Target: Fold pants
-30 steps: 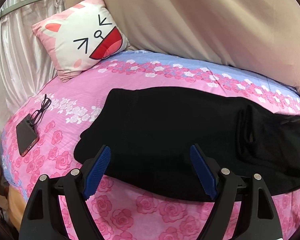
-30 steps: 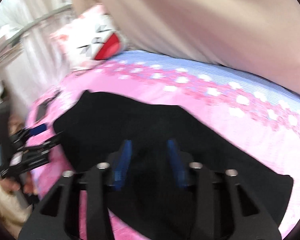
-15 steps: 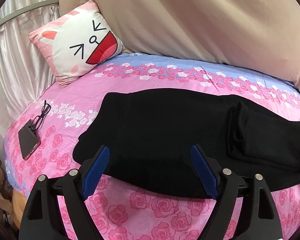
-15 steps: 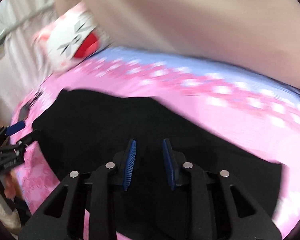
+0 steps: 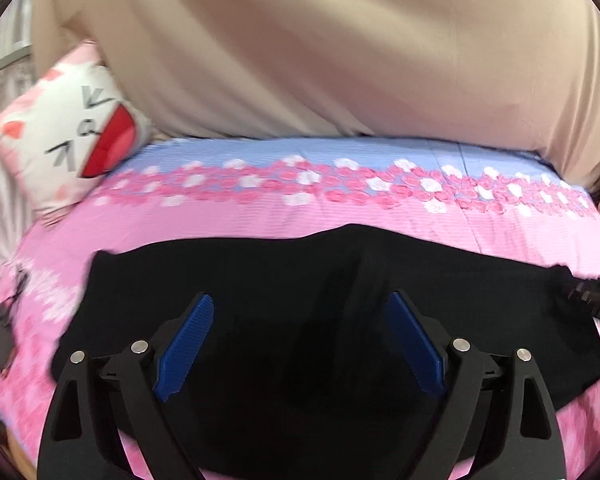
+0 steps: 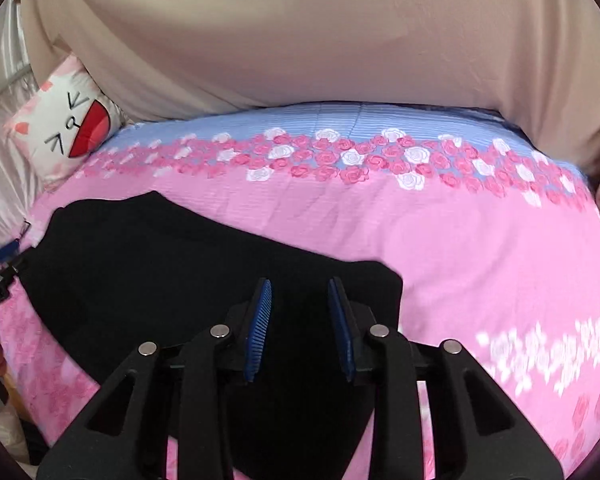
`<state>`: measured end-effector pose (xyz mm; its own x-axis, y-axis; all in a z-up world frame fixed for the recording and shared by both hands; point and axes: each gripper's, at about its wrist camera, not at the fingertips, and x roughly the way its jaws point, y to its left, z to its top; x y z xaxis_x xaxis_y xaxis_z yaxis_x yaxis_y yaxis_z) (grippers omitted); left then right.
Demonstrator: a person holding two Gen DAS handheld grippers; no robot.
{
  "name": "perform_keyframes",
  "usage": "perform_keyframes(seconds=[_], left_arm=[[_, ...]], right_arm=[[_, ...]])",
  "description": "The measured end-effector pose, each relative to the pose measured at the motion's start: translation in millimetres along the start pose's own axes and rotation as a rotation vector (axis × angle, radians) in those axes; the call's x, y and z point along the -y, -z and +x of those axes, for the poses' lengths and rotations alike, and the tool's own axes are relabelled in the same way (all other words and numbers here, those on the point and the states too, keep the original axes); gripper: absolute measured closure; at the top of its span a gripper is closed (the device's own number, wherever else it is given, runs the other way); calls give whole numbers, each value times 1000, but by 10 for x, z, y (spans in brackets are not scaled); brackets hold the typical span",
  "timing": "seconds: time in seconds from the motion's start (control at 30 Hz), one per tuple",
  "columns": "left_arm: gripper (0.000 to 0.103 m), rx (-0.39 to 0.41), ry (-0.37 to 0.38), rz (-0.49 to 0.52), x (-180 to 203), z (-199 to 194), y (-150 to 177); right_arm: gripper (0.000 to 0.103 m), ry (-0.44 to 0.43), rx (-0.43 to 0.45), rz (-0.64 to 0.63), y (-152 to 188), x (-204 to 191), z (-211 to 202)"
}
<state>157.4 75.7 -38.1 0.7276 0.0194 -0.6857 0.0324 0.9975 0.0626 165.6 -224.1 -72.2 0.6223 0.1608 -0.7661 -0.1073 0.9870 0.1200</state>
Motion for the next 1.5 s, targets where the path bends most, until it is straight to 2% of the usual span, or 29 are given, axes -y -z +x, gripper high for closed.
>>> perform_keyframes(seconds=[0.03, 0.07, 0.1, 0.17, 0.23, 0.33, 0.4, 0.47, 0.6, 0.73, 0.87, 1.0, 1.17, 1.23, 1.4, 1.5], left_arm=[[17, -27, -14, 14, 70, 151, -30], [17, -63, -47, 33, 137, 336, -38], [17, -96, -95, 46, 179, 511, -23], [12, -123, -116, 40, 171, 665, 29], [6, -112, -98, -4, 80, 669, 60], [7, -109, -65, -73, -106, 550, 62], [7, -91, -91, -91, -173, 466, 64], [7, -87, -104, -96, -222, 423, 73], [7, -76, -121, -114, -394, 307, 107], [7, -60, -149, -147, -747, 149, 184], [7, -53, -207, -195, -1157, 39, 274], [7, -31, -246, -324, -1768, -184, 423], [8, -64, -282, -450, -2445, -373, 747], [8, -90, -250, -484, -2588, -371, 862], [8, -139, -80, -532, -2638, -145, 970], [8, -174, -34, -569, -2650, 83, 971]], right_arm=[[76, -1, -47, 18, 12, 81, 203], [76, -22, -38, 32, 18, 105, 265], [76, -31, -30, 41, 45, 141, 211], [75, -36, -1, 43, -4, 102, 56], [75, -48, 30, 35, -38, 72, -122], [72, -58, 37, 10, -34, -5, -268], [72, -91, 24, -12, -48, -126, -276], [72, -181, -1, -53, -109, -394, -184], [72, -246, -54, -181, -253, -1027, 180], [72, -271, -125, -295, -342, -1662, 662], [71, -200, -107, -376, -417, -2079, 853], [71, -195, -108, -374, -434, -2069, 823], [71, -241, 17, -261, -390, -1843, 171], [71, -232, 40, -240, -333, -1741, 8], [71, -163, 50, -227, -92, -1545, -293], [71, -133, 48, -229, 8, -1474, -404]])
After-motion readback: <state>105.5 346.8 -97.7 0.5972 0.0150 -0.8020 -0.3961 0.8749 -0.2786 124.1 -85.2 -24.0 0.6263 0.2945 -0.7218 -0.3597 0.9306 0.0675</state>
